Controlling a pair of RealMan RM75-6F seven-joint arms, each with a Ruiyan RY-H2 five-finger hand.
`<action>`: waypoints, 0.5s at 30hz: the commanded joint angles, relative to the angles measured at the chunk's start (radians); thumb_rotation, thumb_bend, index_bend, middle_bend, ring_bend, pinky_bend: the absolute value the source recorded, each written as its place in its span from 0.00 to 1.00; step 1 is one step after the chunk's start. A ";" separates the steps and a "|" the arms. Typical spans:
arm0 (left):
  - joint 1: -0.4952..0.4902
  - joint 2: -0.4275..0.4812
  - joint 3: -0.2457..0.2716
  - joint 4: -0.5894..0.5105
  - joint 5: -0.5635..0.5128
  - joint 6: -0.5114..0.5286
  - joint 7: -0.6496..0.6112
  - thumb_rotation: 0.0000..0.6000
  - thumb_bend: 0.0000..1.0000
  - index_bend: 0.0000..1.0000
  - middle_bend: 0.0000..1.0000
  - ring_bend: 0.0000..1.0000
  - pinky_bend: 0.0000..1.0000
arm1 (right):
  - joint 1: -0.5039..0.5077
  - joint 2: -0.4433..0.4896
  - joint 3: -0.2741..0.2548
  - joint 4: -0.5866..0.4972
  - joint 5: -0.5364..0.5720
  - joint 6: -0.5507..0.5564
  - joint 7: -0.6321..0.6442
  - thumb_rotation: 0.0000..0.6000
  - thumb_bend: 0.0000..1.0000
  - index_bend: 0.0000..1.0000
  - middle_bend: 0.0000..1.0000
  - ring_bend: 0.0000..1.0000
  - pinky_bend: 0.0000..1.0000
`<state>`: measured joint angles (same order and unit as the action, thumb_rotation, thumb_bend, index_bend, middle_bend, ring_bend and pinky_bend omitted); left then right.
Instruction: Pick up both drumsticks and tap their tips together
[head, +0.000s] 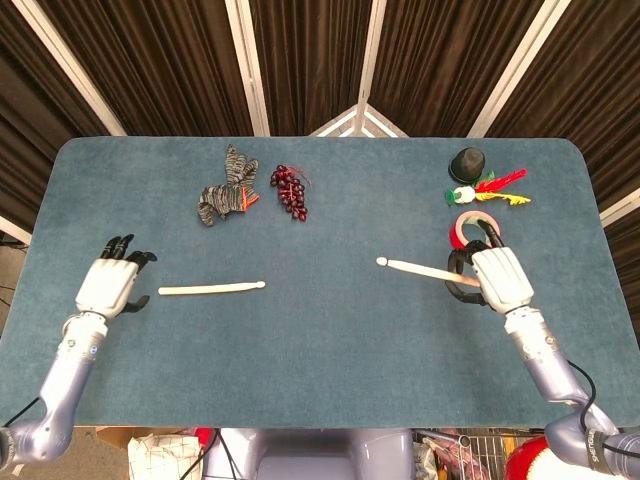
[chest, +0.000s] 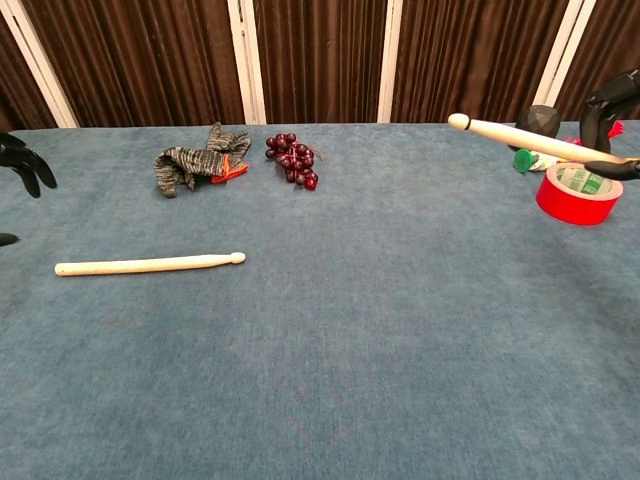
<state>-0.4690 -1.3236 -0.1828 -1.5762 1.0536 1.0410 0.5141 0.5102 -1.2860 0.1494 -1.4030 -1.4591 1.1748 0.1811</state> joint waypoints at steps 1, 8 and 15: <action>-0.018 -0.024 0.007 0.019 -0.012 -0.014 0.009 1.00 0.36 0.31 0.32 0.00 0.00 | 0.001 0.000 0.001 -0.002 0.000 0.000 -0.004 1.00 0.41 0.68 0.60 0.39 0.00; -0.049 -0.090 0.036 0.091 -0.043 -0.012 0.082 1.00 0.38 0.36 0.36 0.00 0.00 | -0.001 0.006 0.010 -0.013 0.016 0.005 -0.021 1.00 0.42 0.68 0.60 0.39 0.00; -0.070 -0.164 0.047 0.178 -0.075 -0.017 0.110 1.00 0.38 0.37 0.37 0.00 0.00 | -0.008 0.016 0.009 -0.009 0.023 0.006 -0.019 1.00 0.43 0.68 0.60 0.39 0.00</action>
<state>-0.5314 -1.4721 -0.1403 -1.4154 0.9862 1.0279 0.6217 0.5022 -1.2707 0.1588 -1.4120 -1.4361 1.1809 0.1618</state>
